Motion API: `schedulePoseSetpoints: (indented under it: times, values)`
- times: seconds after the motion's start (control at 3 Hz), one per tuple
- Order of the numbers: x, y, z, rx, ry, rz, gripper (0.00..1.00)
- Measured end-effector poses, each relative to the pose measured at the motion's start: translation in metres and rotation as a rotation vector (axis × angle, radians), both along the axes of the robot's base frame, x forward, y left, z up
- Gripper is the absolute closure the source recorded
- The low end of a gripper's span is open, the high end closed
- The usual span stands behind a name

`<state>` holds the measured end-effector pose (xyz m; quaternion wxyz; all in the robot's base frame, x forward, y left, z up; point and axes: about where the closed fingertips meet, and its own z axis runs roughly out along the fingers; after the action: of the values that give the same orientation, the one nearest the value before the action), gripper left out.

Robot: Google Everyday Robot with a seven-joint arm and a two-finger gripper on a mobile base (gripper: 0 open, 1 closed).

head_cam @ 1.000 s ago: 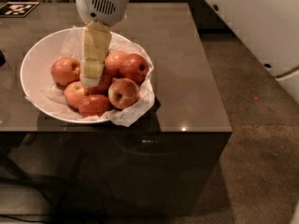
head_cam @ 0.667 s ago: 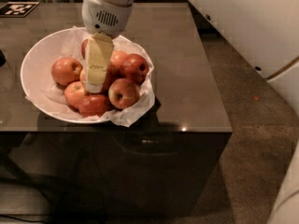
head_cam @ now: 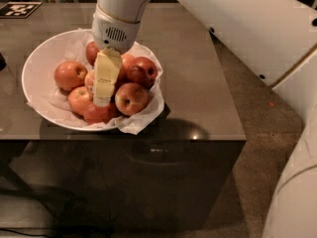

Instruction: Pick apple from white bowl

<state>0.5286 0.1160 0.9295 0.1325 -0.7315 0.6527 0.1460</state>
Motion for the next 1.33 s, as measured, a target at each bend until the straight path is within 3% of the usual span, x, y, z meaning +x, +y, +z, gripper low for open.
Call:
schedulePoseSetpoints:
  times: [0.67, 1.0, 1.33]
  values:
    - [0.004, 0.0, -0.015, -0.008, 0.012, 0.002, 0.0]
    - [-0.022, -0.015, -0.002, 0.029, -0.023, 0.005, 0.0]
    - [-0.022, -0.015, -0.002, 0.031, -0.024, 0.006, 0.0]
